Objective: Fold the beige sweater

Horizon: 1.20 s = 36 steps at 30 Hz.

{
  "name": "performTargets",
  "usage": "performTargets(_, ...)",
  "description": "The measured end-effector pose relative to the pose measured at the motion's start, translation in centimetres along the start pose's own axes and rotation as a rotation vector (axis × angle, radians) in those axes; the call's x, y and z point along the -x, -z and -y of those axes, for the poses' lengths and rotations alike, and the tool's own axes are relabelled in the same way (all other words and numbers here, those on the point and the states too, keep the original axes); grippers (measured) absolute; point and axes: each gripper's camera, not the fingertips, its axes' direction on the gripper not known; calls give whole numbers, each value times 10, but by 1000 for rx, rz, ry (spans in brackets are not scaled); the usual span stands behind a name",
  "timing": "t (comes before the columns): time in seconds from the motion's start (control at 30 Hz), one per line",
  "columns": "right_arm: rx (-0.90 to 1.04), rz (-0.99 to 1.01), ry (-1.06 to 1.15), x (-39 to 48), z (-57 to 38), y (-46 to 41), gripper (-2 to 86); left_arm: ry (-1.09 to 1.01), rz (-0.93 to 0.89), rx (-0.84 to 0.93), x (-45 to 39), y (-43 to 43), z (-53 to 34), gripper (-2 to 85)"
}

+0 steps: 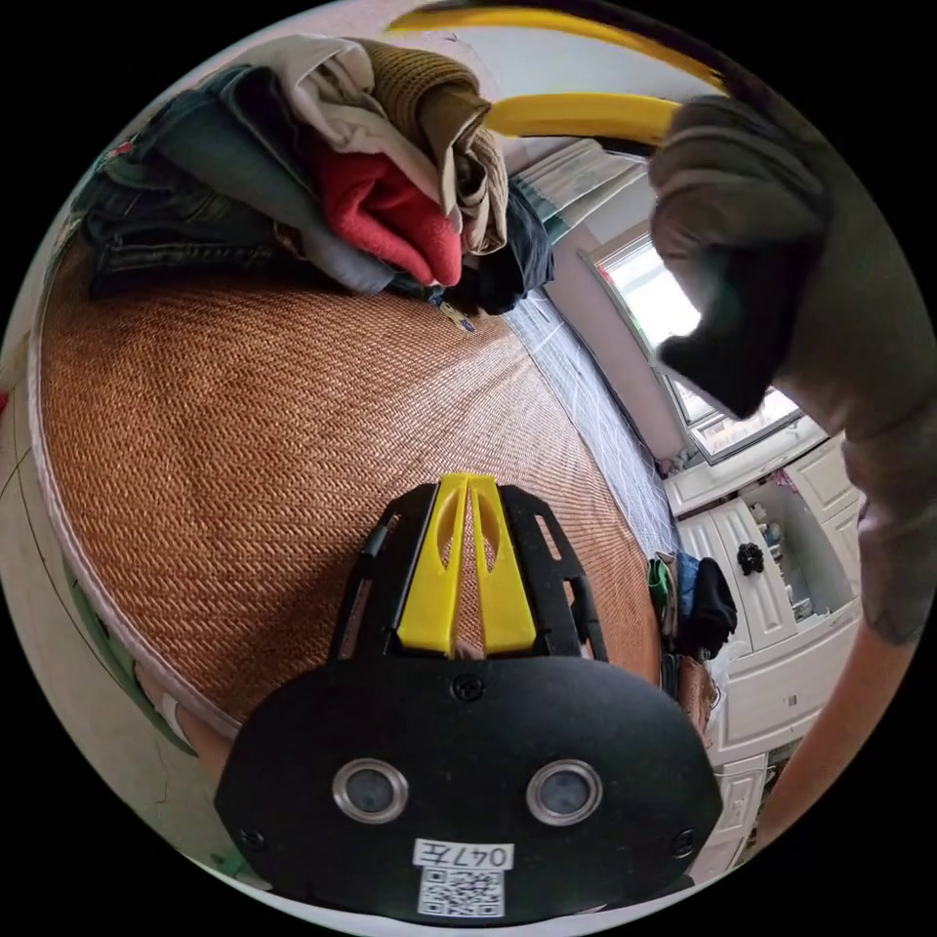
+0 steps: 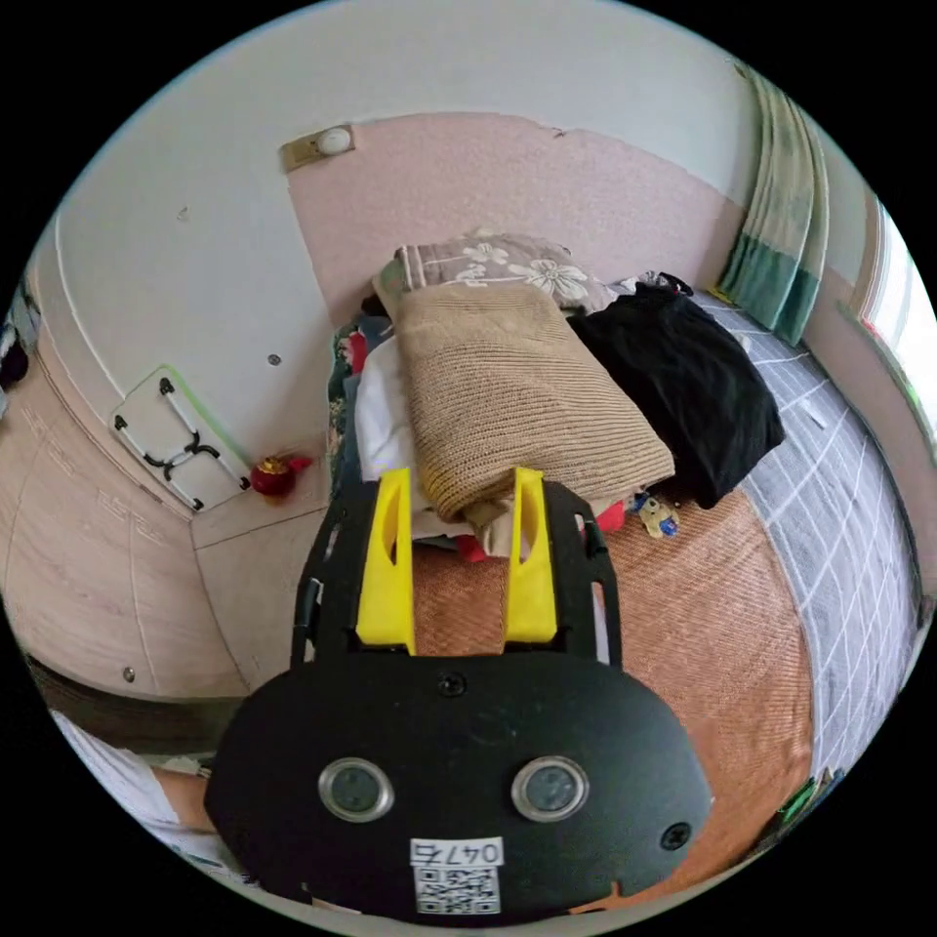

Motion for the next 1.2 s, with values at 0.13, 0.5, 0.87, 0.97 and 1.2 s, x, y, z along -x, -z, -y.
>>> performTargets(0.13, -52, 25, 34, -3, 8, 13, 32, 73, 0, -59, 16, 6, -13, -10)
performTargets(0.5, 62, -8, 302, -100, -99, 136, 23, 320, 200, -550, 67, 108, -63, -10)
performTargets(0.87, 44, 51, -439, -207, -341, 168, 77, -112, -56, -295, 11, 72, 7, -10)
performTargets(0.97, -74, 151, -582, -190, -387, 163, 72, -345, -85, -94, -40, 22, 27, -10)
performTargets(1.2, -41, 283, -717, -160, -410, 112, 66, -608, 98, 155, -112, -45, 46, -10)
